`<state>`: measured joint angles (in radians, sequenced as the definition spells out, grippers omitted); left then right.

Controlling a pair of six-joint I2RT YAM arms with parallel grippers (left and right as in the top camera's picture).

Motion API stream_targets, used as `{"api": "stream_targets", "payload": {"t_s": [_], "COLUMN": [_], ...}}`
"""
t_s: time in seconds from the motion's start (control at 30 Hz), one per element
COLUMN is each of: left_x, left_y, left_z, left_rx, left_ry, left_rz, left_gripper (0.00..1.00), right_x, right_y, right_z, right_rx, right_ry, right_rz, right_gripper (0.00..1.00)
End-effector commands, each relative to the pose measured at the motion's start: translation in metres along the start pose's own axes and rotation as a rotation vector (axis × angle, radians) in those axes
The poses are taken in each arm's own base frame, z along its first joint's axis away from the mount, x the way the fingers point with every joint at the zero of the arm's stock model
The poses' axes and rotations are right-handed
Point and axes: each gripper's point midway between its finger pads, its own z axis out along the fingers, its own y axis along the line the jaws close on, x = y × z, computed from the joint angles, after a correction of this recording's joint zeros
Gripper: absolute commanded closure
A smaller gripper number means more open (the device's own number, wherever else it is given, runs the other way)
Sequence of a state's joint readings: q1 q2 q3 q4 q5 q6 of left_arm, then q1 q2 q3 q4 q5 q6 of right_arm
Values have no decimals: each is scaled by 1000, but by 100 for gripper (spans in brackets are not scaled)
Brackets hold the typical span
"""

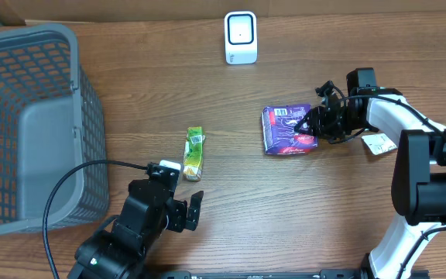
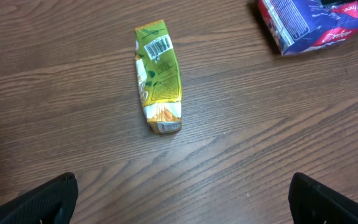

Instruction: Scan the item barcode

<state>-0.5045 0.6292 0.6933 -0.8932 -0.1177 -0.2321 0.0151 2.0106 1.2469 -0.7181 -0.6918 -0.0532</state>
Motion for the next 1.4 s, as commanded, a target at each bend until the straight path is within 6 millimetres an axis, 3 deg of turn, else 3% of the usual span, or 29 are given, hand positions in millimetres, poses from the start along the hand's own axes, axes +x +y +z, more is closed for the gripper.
{"api": "stream_targets", "payload": {"t_s": [0.0, 0.23, 0.4, 0.63, 0.93, 1.13, 1.37], "left_x": [0, 0, 0, 0, 0, 0, 1], "left_y": [1, 1, 1, 1, 1, 1, 1], "left_z": [1, 1, 1, 1, 1, 1, 1], "left_rx": [-8, -8, -8, -8, -8, -8, -8], "left_ry": [-1, -1, -1, -1, -1, -1, 0], "left_rz": [22, 22, 22, 22, 22, 22, 22], "left_gripper": [0, 1, 1, 0, 0, 0, 0], "right_x": [5, -2, -17, -36, -24, -14, -14], "right_y": [7, 20, 44, 102, 168, 212, 252], "right_z": [6, -7, -36, -102, -171, -203, -223], "right_rx": [-74, -131, -130, -112, 152, 259, 291], "right_ry": [22, 16, -15, -159, -397, -575, -679], "right_rz": [23, 40, -1, -148, -377, -450, -506], "right_gripper": [75, 96, 96, 96, 96, 96, 96]}}
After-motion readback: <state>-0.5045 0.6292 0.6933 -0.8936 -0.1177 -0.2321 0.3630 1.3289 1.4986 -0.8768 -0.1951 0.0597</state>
